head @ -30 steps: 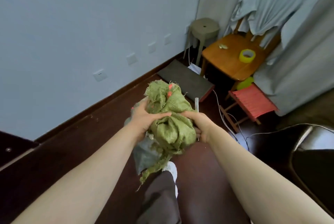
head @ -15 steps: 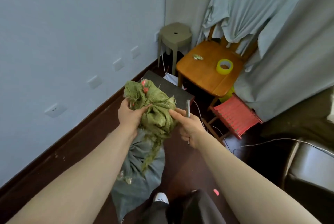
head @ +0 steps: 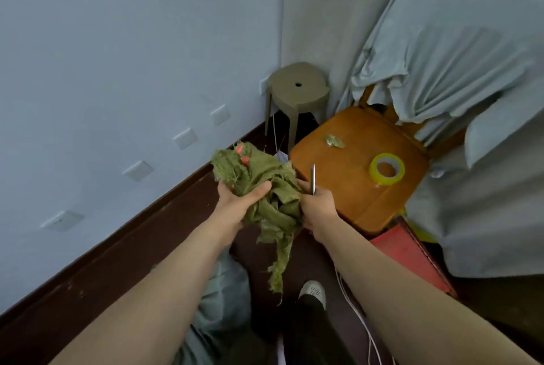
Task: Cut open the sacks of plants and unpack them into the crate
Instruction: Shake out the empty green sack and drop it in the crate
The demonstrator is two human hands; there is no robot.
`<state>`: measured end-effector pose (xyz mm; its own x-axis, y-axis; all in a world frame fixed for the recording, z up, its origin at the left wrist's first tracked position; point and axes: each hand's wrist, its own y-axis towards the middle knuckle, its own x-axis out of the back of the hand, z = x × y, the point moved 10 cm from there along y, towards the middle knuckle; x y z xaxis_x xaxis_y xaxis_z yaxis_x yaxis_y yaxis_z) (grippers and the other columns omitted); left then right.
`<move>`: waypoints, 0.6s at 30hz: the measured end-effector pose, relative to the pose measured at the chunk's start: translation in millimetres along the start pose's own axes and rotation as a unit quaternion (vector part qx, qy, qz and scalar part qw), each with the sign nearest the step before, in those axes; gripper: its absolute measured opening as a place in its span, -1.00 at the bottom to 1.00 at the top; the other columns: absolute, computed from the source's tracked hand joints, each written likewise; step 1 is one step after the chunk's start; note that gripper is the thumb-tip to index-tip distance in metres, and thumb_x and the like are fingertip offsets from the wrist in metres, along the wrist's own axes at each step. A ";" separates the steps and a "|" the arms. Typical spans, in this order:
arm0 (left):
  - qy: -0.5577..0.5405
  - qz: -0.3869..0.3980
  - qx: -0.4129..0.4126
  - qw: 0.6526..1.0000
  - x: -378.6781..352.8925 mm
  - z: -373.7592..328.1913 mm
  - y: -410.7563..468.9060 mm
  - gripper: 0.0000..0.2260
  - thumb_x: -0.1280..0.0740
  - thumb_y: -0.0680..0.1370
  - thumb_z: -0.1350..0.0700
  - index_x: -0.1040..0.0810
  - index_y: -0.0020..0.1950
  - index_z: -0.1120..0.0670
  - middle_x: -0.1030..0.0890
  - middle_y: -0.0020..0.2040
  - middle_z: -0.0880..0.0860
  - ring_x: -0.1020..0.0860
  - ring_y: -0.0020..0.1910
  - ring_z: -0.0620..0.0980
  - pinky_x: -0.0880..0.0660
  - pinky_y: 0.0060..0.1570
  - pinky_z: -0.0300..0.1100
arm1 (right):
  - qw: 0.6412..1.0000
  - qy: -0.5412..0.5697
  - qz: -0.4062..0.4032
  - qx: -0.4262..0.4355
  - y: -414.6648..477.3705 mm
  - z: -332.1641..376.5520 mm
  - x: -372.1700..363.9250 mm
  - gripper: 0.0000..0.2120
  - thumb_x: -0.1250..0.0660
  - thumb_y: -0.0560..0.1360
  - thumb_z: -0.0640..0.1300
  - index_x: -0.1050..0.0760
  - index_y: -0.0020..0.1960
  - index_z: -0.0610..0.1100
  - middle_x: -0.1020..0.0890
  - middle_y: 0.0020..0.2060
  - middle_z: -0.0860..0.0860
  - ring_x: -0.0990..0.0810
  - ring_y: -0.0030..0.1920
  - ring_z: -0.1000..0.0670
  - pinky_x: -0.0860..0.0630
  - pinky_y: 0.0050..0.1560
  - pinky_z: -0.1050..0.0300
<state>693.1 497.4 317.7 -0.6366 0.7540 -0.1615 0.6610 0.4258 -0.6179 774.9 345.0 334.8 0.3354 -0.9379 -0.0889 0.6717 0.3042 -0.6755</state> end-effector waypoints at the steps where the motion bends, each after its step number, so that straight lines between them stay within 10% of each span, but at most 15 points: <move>1: 0.004 -0.007 0.010 1.000 -6.7 -2.6 11.0 0.05 -0.66 0.02 -0.09 -0.16 0.38 -0.16 -0.50 0.22 -0.03 -0.55 0.16 0.05 -0.54 0.09 0.17 | 1.000 -0.017 -0.006 0.004 18.4 9.1 3.3 -0.72 -0.29 0.53 -0.33 -0.52 0.24 -0.20 -0.61 -0.21 -0.05 -0.62 -0.26 0.04 -0.61 -0.30 0.24; 9: 0.057 -0.180 -0.047 0.981 23.5 -28.1 125.3 -0.27 -0.54 0.29 0.28 -0.33 0.39 0.06 -0.57 0.16 0.08 -0.57 0.10 0.07 -0.53 0.14 0.09 | 0.997 -0.072 -0.004 -0.010 150.2 32.3 -28.5 -0.72 -0.45 0.44 -0.19 -0.59 0.15 -0.13 -0.64 -0.18 0.02 -0.63 0.01 -0.09 -0.55 0.17 -0.02; 18: 0.166 -0.240 -0.044 0.955 40.9 -60.0 291.0 -0.43 -0.52 0.33 0.23 -0.42 0.30 0.20 -0.59 0.08 0.11 -0.56 0.06 0.09 -0.47 -0.01 -0.16 | 0.972 -0.204 -0.114 0.039 288.9 60.7 -48.6 -0.71 -0.38 0.47 0.08 -0.47 0.05 -0.10 -0.58 -0.19 0.05 -0.56 -0.16 0.07 -0.47 -0.21 0.17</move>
<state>883.3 682.1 177.4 -0.7239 0.5717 0.3862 0.3636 0.7918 -0.4907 992.7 488.5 188.4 0.3954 -0.8435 0.3636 0.8020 0.1240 -0.5843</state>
